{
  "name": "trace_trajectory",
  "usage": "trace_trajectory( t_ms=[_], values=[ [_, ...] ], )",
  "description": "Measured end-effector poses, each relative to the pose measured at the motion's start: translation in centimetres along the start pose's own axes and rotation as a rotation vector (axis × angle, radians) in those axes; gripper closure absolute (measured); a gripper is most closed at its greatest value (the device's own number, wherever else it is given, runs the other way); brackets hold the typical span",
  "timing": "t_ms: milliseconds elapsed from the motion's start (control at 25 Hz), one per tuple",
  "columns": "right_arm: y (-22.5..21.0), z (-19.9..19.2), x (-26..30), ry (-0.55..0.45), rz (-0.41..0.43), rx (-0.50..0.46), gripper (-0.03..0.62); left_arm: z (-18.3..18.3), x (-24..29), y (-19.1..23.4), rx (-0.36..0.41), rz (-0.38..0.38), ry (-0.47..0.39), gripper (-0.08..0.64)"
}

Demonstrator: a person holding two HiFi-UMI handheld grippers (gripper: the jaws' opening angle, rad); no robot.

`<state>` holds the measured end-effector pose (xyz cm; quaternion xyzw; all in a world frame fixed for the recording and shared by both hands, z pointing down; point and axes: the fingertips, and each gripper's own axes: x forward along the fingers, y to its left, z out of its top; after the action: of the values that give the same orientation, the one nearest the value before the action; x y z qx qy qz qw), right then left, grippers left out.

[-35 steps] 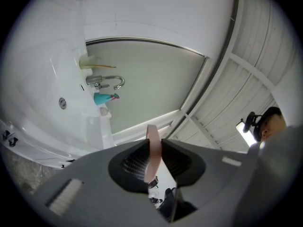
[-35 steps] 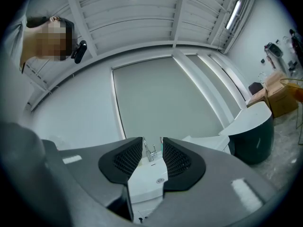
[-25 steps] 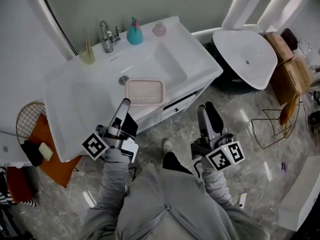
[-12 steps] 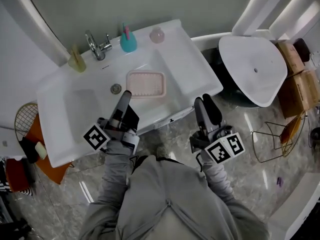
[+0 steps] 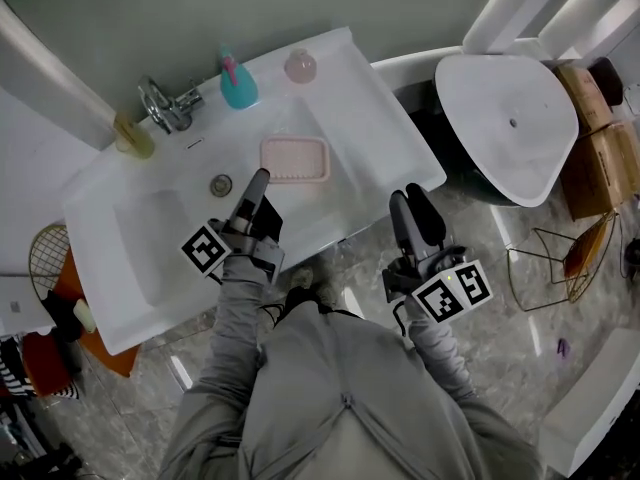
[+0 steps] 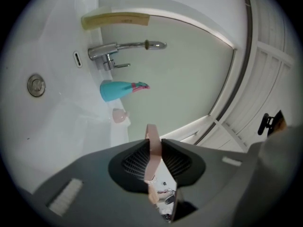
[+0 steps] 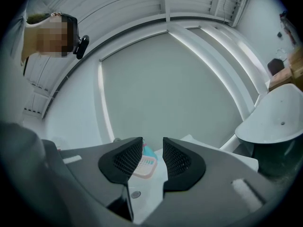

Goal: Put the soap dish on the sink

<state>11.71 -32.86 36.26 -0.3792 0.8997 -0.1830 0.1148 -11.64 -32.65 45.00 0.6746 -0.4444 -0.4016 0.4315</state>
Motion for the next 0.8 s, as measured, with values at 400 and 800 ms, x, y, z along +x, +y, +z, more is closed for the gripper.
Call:
trace_trajectory(
  t_ms=[400, 800],
  values=[
    [-2.3, -0.1, 2.6, -0.002, -0.088, -0.01, 0.476, -0.1, 5.4, 6.1, -0.089, 0.029, 0.068, 0.423],
    [-5.0, 0.3, 2.0, -0.005, -0.206, -0.02, 0.476, -2.9, 8.3, 11.5, -0.151, 0.088, 0.146, 0.425]
  ],
)
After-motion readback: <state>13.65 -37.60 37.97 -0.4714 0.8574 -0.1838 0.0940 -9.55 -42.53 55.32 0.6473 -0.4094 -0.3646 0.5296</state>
